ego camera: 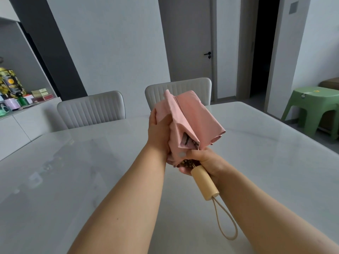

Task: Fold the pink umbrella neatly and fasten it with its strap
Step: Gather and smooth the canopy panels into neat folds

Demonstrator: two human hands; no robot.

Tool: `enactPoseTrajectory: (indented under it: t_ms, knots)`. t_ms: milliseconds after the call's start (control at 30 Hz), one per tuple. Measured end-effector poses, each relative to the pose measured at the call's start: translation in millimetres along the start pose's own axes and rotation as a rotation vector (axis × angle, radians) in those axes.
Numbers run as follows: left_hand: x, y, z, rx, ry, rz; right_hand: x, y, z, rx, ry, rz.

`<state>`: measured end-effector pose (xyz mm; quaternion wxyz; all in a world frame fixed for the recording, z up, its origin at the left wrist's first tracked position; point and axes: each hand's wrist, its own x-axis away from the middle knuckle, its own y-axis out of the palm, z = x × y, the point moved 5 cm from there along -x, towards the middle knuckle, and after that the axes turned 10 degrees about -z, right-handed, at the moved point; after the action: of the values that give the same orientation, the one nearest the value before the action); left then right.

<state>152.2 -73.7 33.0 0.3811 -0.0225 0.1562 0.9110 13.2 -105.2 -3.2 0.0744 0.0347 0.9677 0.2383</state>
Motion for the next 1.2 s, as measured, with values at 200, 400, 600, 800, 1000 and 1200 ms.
enactPoseTrajectory:
  t_ms: [200,400,600,800,1000,1200]
  knots:
    - [-2.0,0.4,12.7,-0.275,-0.084,-0.084,1.7,-8.0,-2.0,-0.114,-0.037,0.090]
    - [-9.1,-5.8,89.0,-0.782,0.101,0.202,4.1,-11.4,-9.6,-0.071,-0.052,0.064]
    - [-38.7,7.7,113.5,-0.887,0.096,0.045,3.8,-5.8,-11.2,0.075,-0.075,-0.002]
    - [-42.5,5.5,110.1,-0.887,0.070,0.060,3.1,-4.9,-8.1,0.152,-0.048,-0.032]
    - [-40.9,6.5,112.4,-1.006,-0.031,0.054,0.7,-5.4,-6.0,0.216,-0.043,-0.052]
    - [-40.6,4.7,119.5,-0.944,-0.135,-0.033,0.7,-4.1,-3.8,0.227,-0.051,-0.072]
